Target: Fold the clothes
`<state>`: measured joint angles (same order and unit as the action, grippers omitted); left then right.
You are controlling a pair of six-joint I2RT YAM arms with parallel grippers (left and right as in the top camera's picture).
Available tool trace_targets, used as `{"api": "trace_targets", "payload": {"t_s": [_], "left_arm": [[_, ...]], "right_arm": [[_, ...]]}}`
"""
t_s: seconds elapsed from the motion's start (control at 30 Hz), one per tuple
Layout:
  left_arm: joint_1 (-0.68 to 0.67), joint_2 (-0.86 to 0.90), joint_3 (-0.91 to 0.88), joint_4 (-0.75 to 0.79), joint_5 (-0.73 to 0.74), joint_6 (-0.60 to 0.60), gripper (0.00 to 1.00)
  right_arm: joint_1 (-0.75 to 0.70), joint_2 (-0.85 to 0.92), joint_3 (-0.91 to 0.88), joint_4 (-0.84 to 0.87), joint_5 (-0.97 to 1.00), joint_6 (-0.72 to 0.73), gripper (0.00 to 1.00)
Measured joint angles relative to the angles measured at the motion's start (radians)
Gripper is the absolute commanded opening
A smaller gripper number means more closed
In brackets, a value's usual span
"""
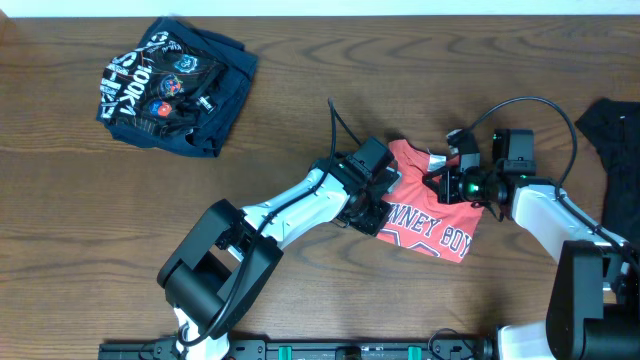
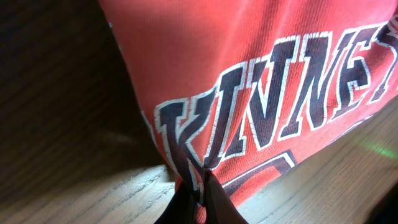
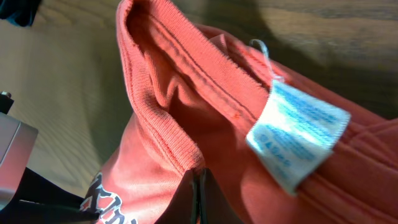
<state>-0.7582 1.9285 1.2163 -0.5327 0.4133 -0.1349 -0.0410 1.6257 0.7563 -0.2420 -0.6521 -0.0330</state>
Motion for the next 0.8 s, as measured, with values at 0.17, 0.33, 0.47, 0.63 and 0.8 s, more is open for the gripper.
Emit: {"api": "trace_targets", "payload": {"t_s": [0.17, 0.33, 0.47, 0.63, 0.8], "left_arm": [[0.0, 0.0, 0.0, -0.022, -0.026, 0.0, 0.06], [0.006, -0.001, 0.0, -0.034, -0.033, -0.01, 0.06], [0.025, -0.001, 0.001, -0.051, -0.039, -0.027, 0.06], [0.044, -0.001, -0.001, -0.08, -0.058, -0.031, 0.06], [0.046, -0.001, -0.002, -0.077, -0.064, -0.037, 0.06]], "right_arm": [[-0.031, 0.0, 0.0, -0.01, -0.014, 0.004, 0.01], [-0.054, 0.0, 0.0, -0.023, -0.038, 0.004, 0.01], [-0.06, 0.0, 0.0, -0.02, -0.089, 0.001, 0.03], [-0.074, 0.0, 0.002, 0.046, -0.199, -0.011, 0.31], [-0.031, 0.0, 0.002, 0.083, -0.226, 0.003, 0.34]]}}
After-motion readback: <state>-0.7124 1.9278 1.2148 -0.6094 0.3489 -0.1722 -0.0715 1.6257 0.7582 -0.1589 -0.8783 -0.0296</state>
